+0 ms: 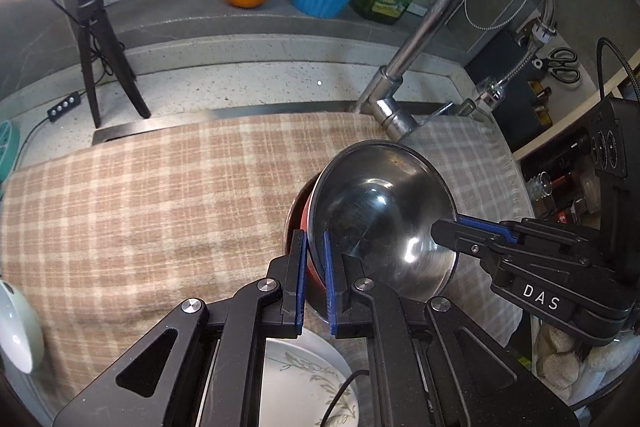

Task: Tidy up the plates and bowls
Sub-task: 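Lower the red-exterior bowl into the large steel bowl with both tools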

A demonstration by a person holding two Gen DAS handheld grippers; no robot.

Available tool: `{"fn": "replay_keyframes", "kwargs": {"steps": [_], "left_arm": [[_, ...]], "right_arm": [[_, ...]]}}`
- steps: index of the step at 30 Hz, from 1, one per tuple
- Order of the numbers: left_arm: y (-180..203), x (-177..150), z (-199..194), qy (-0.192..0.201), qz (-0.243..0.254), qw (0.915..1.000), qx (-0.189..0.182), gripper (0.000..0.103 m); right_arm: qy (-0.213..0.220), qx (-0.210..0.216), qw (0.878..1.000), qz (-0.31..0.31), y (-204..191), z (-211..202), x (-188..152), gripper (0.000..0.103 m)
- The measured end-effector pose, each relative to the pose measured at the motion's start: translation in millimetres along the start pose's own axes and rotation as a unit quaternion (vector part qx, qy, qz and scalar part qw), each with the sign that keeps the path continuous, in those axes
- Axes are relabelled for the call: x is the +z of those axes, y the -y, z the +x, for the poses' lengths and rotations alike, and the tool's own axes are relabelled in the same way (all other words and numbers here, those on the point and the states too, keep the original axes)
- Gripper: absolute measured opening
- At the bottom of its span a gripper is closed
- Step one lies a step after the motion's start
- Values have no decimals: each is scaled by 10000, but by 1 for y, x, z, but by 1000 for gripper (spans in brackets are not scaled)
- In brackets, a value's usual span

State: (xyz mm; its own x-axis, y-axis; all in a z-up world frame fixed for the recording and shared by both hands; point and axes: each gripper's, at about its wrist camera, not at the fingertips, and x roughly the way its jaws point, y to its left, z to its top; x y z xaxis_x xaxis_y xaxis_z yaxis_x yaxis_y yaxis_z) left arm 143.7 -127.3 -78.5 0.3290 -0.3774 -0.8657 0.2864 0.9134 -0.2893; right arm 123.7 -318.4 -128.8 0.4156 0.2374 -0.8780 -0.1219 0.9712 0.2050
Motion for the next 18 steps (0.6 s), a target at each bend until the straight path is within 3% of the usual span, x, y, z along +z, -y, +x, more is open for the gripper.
{"fn": "replay_keyframes", "kwargs": {"steps": [18], "left_arm": [[9,-4,34,-357,178,9989,256,7]], "right_arm": [[-251,-255,9994,11,17,36,-7,9]]}}
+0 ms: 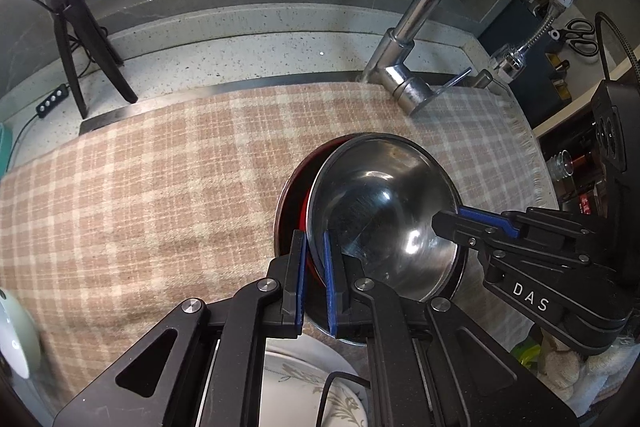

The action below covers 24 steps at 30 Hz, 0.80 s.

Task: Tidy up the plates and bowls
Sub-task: 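Lower the red-exterior bowl into the large steel bowl with both tools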

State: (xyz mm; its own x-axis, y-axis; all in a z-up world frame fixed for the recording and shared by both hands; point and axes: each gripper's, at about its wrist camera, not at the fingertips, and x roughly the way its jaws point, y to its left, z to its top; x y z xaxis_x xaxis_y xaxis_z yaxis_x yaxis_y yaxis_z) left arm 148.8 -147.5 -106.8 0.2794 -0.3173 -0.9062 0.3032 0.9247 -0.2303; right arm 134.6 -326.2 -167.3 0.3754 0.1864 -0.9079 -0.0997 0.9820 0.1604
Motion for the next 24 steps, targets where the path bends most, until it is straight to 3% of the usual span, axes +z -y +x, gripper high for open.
{"fn": "replay_keyframes", "kwargs": {"steps": [24], "left_arm": [[-1,0,16,-249,79,9997,42,8]], "right_arm": [[-180,-216,9995,-119,-5,17,3,11]]}}
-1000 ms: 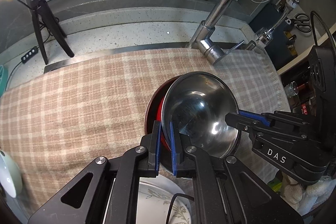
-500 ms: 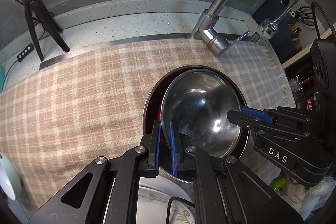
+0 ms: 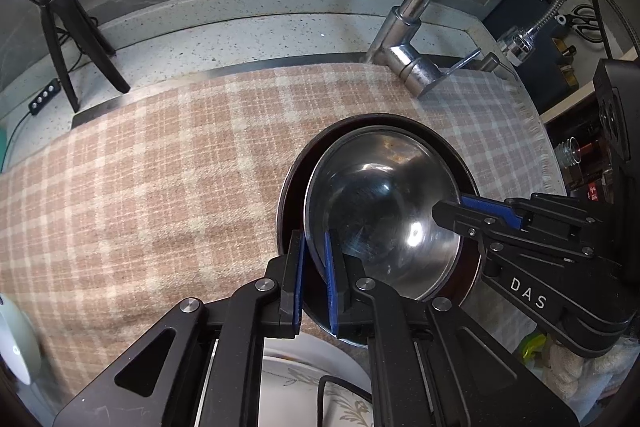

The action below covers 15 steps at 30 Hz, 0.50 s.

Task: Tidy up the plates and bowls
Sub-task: 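Lower the red-exterior bowl into the large steel bowl with both tools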

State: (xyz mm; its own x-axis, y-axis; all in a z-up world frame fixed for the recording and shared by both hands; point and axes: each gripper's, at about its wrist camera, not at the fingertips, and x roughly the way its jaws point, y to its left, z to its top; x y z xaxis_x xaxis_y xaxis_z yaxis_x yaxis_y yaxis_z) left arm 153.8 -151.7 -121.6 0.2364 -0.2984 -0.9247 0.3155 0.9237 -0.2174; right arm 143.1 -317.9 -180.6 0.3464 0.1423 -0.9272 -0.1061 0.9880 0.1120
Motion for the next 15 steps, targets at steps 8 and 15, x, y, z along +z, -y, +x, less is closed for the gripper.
{"fn": "replay_keyframes", "kwargs": {"steps": [8,15], "left_arm": [[2,-3,-9,144,46,9999,72,12],[2,-9,-42,610,92,9979,180,12]], "right_arm": [[109,-118,9998,-75,-3,-5,1,21],[412,-191,9985,-301,-9,-30,-6,22]]}}
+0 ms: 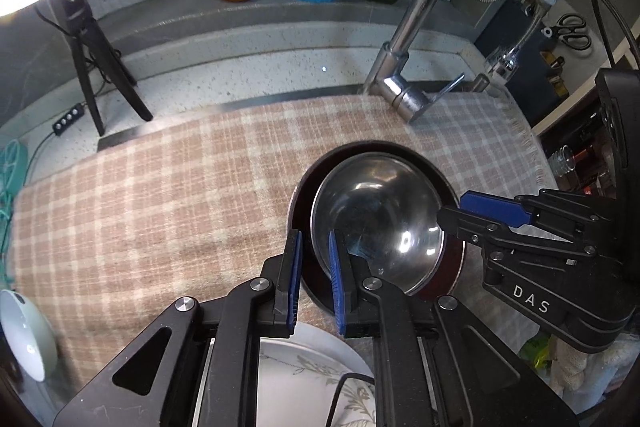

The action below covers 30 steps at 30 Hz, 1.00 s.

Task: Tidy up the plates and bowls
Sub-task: 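Open both tools and pull them back from the nested bowls, then move both tools to the white ceramic bowl beside the cables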

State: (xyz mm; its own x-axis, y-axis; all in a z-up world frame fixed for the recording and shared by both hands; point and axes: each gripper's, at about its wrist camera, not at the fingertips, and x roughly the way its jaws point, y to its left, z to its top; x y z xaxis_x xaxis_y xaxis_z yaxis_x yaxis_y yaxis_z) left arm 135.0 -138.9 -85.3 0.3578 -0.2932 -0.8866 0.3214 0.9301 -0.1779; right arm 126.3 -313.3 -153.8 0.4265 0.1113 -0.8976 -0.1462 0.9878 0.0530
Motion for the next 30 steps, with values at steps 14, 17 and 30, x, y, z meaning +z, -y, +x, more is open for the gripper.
{"fn": "replay_keyframes", "kwargs": {"steps": [14,17,30], "left_arm": [[-15,-29,-82,716,-45,9970,280,12],[-29,-38,-97,860,-155,9953,427,12],[-93,-79,-137,1107,-770,9864,937,12]], "right_arm": [[884,522,9945,-188,-36,-84,-9,23],[1007,626,9925,-305,-51,-94,-12,23],[1011,1160,9835,-955,-138,-98,-17,24]]}}
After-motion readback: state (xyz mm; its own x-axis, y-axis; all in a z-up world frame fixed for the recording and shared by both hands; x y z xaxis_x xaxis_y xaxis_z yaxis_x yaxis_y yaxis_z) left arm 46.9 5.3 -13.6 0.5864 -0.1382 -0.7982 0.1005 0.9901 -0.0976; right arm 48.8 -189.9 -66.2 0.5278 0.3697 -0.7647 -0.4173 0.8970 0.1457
